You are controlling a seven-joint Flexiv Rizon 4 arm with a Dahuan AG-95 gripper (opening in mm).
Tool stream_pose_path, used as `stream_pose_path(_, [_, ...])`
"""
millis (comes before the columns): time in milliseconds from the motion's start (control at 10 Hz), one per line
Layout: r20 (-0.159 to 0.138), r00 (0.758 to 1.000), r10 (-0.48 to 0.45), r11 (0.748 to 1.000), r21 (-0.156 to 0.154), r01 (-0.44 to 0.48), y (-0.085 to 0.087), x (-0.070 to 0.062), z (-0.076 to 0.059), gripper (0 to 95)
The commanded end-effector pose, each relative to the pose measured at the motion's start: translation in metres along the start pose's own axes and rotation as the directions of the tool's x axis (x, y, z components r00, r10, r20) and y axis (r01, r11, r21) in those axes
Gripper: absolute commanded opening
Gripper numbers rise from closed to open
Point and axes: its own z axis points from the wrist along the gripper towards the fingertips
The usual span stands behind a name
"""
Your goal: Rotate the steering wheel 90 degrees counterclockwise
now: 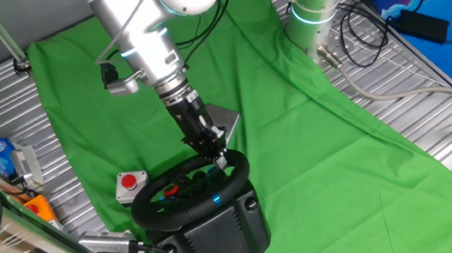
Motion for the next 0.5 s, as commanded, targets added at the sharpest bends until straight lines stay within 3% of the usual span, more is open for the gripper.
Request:
stream_pose_path(100, [-0.030,0.994,0.102,0.994,-0.032,-0.103,0.0044,0.0048,-0.0063,0.0])
stream_pose_path(300, [-0.030,0.989,0.142,0.988,-0.054,-0.144,0.0072,0.0056,-0.0080,0.0])
stream_pose_path(500, [-0.064,0.988,0.142,0.988,-0.047,-0.145,0.0081,0.0009,-0.0123,0.0])
